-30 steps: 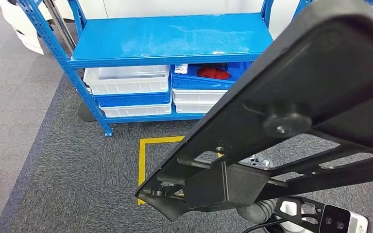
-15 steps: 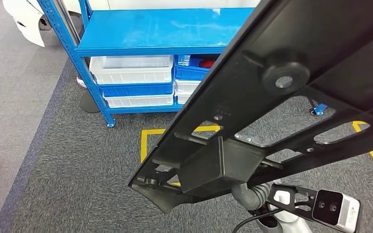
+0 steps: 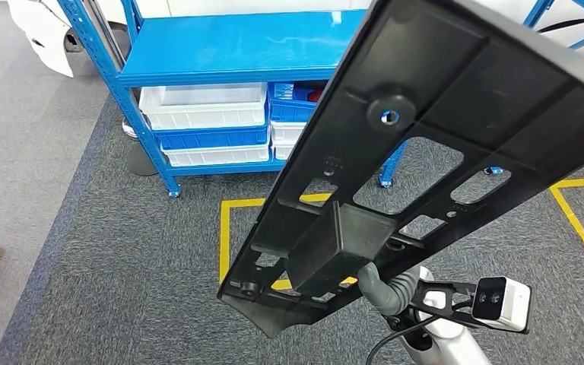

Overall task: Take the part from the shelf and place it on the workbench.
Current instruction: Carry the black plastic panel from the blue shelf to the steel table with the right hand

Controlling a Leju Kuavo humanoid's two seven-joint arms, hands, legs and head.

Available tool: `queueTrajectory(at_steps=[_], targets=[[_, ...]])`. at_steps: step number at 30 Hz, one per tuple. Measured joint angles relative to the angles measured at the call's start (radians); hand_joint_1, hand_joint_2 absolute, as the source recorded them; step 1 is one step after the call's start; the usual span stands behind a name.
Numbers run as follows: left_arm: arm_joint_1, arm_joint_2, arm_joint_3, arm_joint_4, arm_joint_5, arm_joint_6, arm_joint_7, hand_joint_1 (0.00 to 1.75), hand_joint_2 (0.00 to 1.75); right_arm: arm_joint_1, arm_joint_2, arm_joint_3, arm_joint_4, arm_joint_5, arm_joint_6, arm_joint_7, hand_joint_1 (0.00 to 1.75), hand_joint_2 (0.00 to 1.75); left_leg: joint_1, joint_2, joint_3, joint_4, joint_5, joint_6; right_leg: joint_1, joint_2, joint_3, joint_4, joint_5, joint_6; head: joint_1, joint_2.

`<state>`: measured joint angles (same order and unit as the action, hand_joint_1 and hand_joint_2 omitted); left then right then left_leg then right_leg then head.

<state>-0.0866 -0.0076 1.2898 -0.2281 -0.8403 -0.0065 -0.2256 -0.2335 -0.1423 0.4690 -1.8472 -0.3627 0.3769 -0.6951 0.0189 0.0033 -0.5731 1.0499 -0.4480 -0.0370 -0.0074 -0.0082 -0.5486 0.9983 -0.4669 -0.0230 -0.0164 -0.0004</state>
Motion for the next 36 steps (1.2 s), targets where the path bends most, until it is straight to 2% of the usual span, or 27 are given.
queueTrajectory(at_steps=[1,2,4,5,6,7,9,10,11,12,14,16,17,19,21,22,24,25,26,27,28,29,31,32,33,35,36], targets=[[0.0,0.0,0.0,0.0,-0.002,-0.002,0.0,0.0,1.75,0.002,0.0,-0.005,0.005,0.0,0.005,0.0,1.75,1.75,-0.002,-0.001,0.019,-0.036,0.004,0.005,0.001,0.0,-0.003,0.003,0.001,0.006,0.0,0.0],[0.0,-0.001,0.0,0.0,-0.005,-0.002,-0.001,0.0,1.75,0.003,0.0,-0.01,0.011,0.0,0.008,0.0,1.75,1.75,-0.005,-0.003,0.023,-0.047,-0.001,0.01,0.002,0.001,-0.007,0.004,0.003,0.012,0.0,0.0],[0.002,-0.001,0.0,0.0,-0.007,-0.005,-0.001,0.0,1.75,0.005,0.0,-0.019,0.019,-0.001,0.012,0.0,1.75,1.75,-0.004,-0.002,0.018,-0.056,0.002,0.023,0.001,0.002,-0.011,0.006,0.005,0.023,0.0,0.0],[0.001,-0.001,0.0,0.0,-0.009,-0.009,-0.001,0.0,1.75,0.007,0.0,-0.024,0.021,0.0,0.015,0.0,1.75,1.75,-0.003,-0.002,0.018,-0.06,0.005,0.031,0.001,0.003,-0.016,0.017,-0.005,0.028,0.0,0.0],[0.0,-0.002,0.0,0.0,-0.012,-0.013,-0.001,0.0,1.75,0.009,0.0,-0.03,0.022,0.003,0.02,0.0,1.75,1.75,-0.001,-0.001,0.017,-0.064,0.008,0.039,0.0,0.005,-0.028,0.044,-0.025,0.032,0.0,0.0],[-0.001,-0.002,0.0,0.0,-0.016,-0.017,-0.002,0.0,1.75,0.015,0.001,-0.038,0.021,0.01,0.026,-0.001,1.75,1.75,0.0,0.0,0.017,-0.068,0.012,0.046,-0.001,0.006,-0.051,0.094,-0.056,0.036,0.0,0.0],[-0.001,-0.002,0.0,0.0,-0.021,-0.02,-0.001,0.0,1.75,0.043,0.01,-0.064,0.014,0.035,0.044,-0.002,1.75,1.75,-0.003,-0.001,0.013,-0.067,0.014,0.052,-0.002,0.007,-0.113,0.229,-0.118,0.039,0.0,0.0],[0.001,-0.002,0.0,0.0,-0.022,-0.02,-0.001,0.0,1.75,0.063,0.018,-0.079,0.007,0.051,0.054,-0.002,1.75,1.75,-0.004,-0.001,0.011,-0.066,0.015,0.053,-0.003,0.007,-0.136,0.28,-0.133,0.04,0.0,0.0],[0.002,-0.002,0.0,0.0,-0.022,-0.02,0.0,0.0,1.75,0.083,0.027,-0.093,-0.001,0.067,0.063,-0.002,1.75,1.75,-0.004,0.0,0.009,-0.064,0.015,0.054,-0.004,0.007,-0.143,0.296,-0.128,0.04,0.0,0.0],[0.003,-0.002,0.0,0.0,-0.021,-0.02,0.0,0.0,1.75,0.099,0.034,-0.105,-0.009,0.082,0.07,-0.002,1.75,1.75,-0.005,0.002,0.008,-0.062,0.015,0.054,-0.004,0.005,-0.131,0.272,-0.106,0.039,0.0,0.0],[0.004,-0.003,0.0,0.0,-0.021,-0.021,-0.001,0.0,1.75,0.117,0.049,-0.121,-0.03,0.117,0.076,-0.002,1.75,1.75,-0.007,0.009,0.007,-0.056,0.013,0.051,-0.003,-0.012,-0.065,0.141,-0.04,0.033,0.0,0.0],[0.005,-0.003,0.0,0.0,-0.02,-0.022,-0.003,0.0,1.75,0.122,0.064,-0.132,-0.055,0.159,0.072,-0.003,1.75,1.75,-0.012,0.018,0.005,-0.049,0.01,0.043,0.003,-0.032,-0.017,0.036,-0.005,0.025,0.0,0.0],[0.007,-0.003,0.0,0.0,-0.02,-0.022,-0.004,0.0,1.75,0.124,0.07,-0.135,-0.067,0.18,0.068,-0.003,1.75,1.75,-0.014,0.024,0.004,-0.048,0.01,0.038,0.006,-0.035,-0.013,0.02,-0.004,0.02,0.0,0.0],[0.008,-0.003,0.0,0.0,-0.019,-0.02,-0.004,0.0,1.75,0.131,0.078,-0.136,-0.091,0.217,0.052,-0.003,1.75,1.75,-0.015,0.038,0.002,-0.047,0.009,0.026,0.006,-0.019,-0.018,0.017,0.001,0.009,0.0,0.0],[0.007,-0.003,0.001,0.0,-0.016,-0.015,-0.001,0.0,1.75,0.137,0.081,-0.135,-0.112,0.234,0.035,-0.003,1.75,1.75,-0.012,0.032,-0.007,-0.021,-0.014,0.014,0.003,-0.006,-0.021,0.012,0.01,-0.004,0.0,0.0],[0.007,-0.003,0.002,0.0,-0.014,-0.013,0.001,0.0,1.75,0.139,0.082,-0.134,-0.121,0.237,0.029,-0.003,1.75,1.75,-0.01,0.023,-0.022,0.018,-0.043,0.01,0.001,0.0,-0.023,0.009,0.015,-0.01,0.0,0.0],[0.01,-0.003,0.005,0.0,-0.013,-0.008,0.008,0.0,1.75,0.141,0.081,-0.134,-0.137,0.235,0.022,-0.003,1.75,1.75,-0.008,0.01,-0.068,0.137,-0.114,0.003,0.002,0.012,-0.029,0.009,0.02,-0.016,0.0,0.0],[0.011,-0.003,0.007,0.0,-0.013,-0.006,0.011,0.0,1.75,0.143,0.08,-0.134,-0.142,0.234,0.022,-0.003,1.75,1.75,-0.007,0.008,-0.087,0.19,-0.138,0.001,0.002,0.02,-0.032,0.01,0.022,-0.016,0.0,0.0],[0.013,-0.003,0.008,0.0,-0.015,-0.005,0.014,0.0,1.75,0.145,0.078,-0.134,-0.147,0.233,0.023,-0.003,1.75,1.75,-0.006,0.008,-0.094,0.215,-0.144,0.0,0.002,0.029,-0.035,0.011,0.024,-0.015,0.0,0.0],[0.013,-0.003,0.009,0.0,-0.017,-0.004,0.016,0.0,1.75,0.147,0.076,-0.135,-0.152,0.232,0.028,-0.003,1.75,1.75,-0.005,0.007,-0.085,0.207,-0.132,-0.001,0.002,0.038,-0.037,0.013,0.025,-0.014,0.0,0.0],[0.013,-0.003,0.01,0.0,-0.019,-0.003,0.019,0.0,1.75,0.148,0.074,-0.137,-0.157,0.231,0.034,-0.003,1.75,1.75,-0.004,0.004,-0.058,0.162,-0.105,0.001,0.002,0.048,-0.04,0.017,0.027,-0.012,0.0,0.0],[0.013,-0.003,0.01,0.0,-0.022,-0.003,0.02,0.0,1.75,0.15,0.072,-0.14,-0.163,0.231,0.039,-0.003,1.75,1.75,-0.002,-0.008,-0.023,0.097,-0.075,0.003,0.001,0.057,-0.043,0.021,0.027,-0.009,0.0,0.0],[0.013,-0.002,0.01,0.0,-0.027,-0.003,0.022,0.0,1.75,0.152,0.069,-0.147,-0.177,0.233,0.045,-0.003,1.75,1.75,0.0,-0.044,0.034,-0.012,-0.043,0.011,0.003,0.074,-0.05,0.027,0.029,0.0,0.0,0.0],[0.013,-0.003,0.01,0.0,-0.029,-0.003,0.023,0.0,1.75,0.154,0.068,-0.15,-0.185,0.235,0.047,-0.003,1.75,1.75,-0.001,-0.056,0.044,-0.036,-0.042,0.014,0.003,0.081,-0.054,0.029,0.031,0.006,0.0,0.0],[0.014,-0.003,0.01,0.0,-0.03,-0.003,0.023,0.0,1.75,0.16,0.066,-0.153,-0.194,0.239,0.051,-0.003,1.75,1.75,-0.003,-0.057,0.046,-0.041,-0.044,0.019,0.003,0.089,-0.057,0.028,0.035,0.013,0.0,0.0],[0.014,-0.006,0.01,0.0,-0.031,-0.003,0.022,0.0,1.75,0.183,0.065,-0.158,-0.221,0.251,0.063,-0.003,1.75,1.75,-0.002,-0.042,0.046,-0.045,-0.036,0.031,0.001,0.103,-0.061,0.025,0.042,0.026,0.0,0.0],[0.013,-0.008,0.01,0.0,-0.031,-0.002,0.021,0.0,1.75,0.196,0.065,-0.16,-0.238,0.259,0.07,-0.003,1.75,1.75,0.0,-0.032,0.047,-0.048,-0.031,0.038,0.001,0.095,-0.064,0.029,0.038,0.032,0.0,0.0]])
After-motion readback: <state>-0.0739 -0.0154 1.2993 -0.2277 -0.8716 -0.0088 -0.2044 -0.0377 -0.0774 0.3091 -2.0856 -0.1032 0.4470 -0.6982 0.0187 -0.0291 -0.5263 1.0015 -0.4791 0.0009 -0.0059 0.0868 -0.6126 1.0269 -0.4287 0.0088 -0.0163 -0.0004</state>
